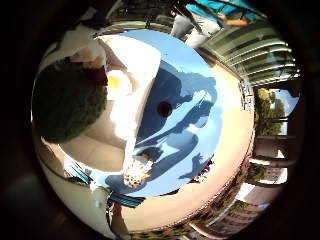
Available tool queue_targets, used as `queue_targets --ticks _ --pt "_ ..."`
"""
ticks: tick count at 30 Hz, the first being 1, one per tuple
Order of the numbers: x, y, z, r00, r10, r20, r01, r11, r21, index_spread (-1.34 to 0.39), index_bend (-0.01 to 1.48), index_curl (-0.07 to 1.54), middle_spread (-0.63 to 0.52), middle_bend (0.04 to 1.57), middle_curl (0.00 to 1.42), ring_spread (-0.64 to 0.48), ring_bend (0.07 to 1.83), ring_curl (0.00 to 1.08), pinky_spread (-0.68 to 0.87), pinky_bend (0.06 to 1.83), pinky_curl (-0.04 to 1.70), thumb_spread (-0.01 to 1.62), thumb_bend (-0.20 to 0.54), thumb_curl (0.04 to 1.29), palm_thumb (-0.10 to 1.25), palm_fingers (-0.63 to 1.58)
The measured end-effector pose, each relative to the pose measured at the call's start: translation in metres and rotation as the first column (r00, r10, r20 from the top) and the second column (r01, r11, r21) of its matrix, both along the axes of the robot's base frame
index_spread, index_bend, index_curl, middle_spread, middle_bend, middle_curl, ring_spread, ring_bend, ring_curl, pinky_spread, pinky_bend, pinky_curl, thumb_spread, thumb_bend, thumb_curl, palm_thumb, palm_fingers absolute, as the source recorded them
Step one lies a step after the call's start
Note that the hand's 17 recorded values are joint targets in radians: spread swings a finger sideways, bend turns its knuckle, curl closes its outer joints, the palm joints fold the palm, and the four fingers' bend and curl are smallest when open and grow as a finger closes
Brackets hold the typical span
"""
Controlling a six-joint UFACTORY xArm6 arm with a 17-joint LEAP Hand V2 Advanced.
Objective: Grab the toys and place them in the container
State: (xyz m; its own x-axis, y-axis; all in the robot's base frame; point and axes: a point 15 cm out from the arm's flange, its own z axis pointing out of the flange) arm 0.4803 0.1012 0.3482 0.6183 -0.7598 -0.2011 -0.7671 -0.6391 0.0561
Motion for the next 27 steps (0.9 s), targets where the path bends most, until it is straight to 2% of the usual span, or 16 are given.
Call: queue_targets --ticks 1,3,4,5,8,9,15,23,27 --pt "-0.005 -0.001 -0.004 1.0 0.012 -0.026 -0.012 1.0 -0.004 -0.59 0.31 0.78 -0.03 0.45 0.61 0.19 0.77 0.51 0.32 1.32 0.44 1.13 -0.062 0.5 0.61 -0.44" --pt "-0.001 -0.003 -0.006 1.0 0.016 -0.018 -0.016 1.0 -0.002 -0.57 0.24 0.72 -0.01 0.37 0.57 0.22 0.69 0.44 0.35 1.25 0.4 1.13 -0.052 0.48 0.6 -0.37" --pt "0.004 -0.007 -0.006 1.0 0.011 -0.004 -0.011 1.0 0.002 -0.57 0.24 0.72 -0.01 0.37 0.57 0.22 0.69 0.44 0.35 1.25 0.4 1.13 -0.052 0.48 0.6 -0.37" --pt "0.008 -0.012 -0.005 1.0 0.008 0.007 -0.008 1.0 0.007 -0.56 0.18 0.68 0.0 0.3 0.53 0.24 0.64 0.4 0.37 1.19 0.37 1.13 -0.045 0.47 0.59 -0.3" --pt "0.007 -0.02 0.004 1.0 0.0 0.026 0.0 1.0 0.01 -0.54 0.12 0.6 0.03 0.21 0.48 0.27 0.57 0.36 0.41 1.11 0.32 1.13 -0.038 0.44 0.58 -0.21" --pt "-0.002 -0.046 0.028 0.998 -0.015 0.054 0.014 1.0 0.016 -0.5 0.1 0.54 0.04 0.17 0.45 0.28 0.54 0.34 0.43 1.07 0.3 1.13 -0.035 0.42 0.58 -0.18" --pt "-0.023 -0.086 0.061 0.996 -0.038 0.08 0.037 0.999 0.014 -0.42 0.1 0.44 0.07 0.17 0.4 0.3 0.5 0.32 0.46 1.01 0.26 1.13 -0.032 0.39 0.57 -0.09" --pt "-0.068 -0.197 0.059 0.995 -0.094 -0.027 0.09 0.988 -0.122 -0.28 0.11 0.34 0.12 0.17 0.37 0.31 0.47 0.32 0.48 0.98 0.24 1.12 -0.032 0.35 0.56 -0.08" --pt "-0.087 -0.216 0.028 0.986 -0.119 -0.113 0.107 0.988 -0.113 -0.23 0.13 0.3 0.14 0.17 0.35 0.32 0.46 0.31 0.48 0.96 0.22 1.12 -0.03 0.34 0.56 -0.06"
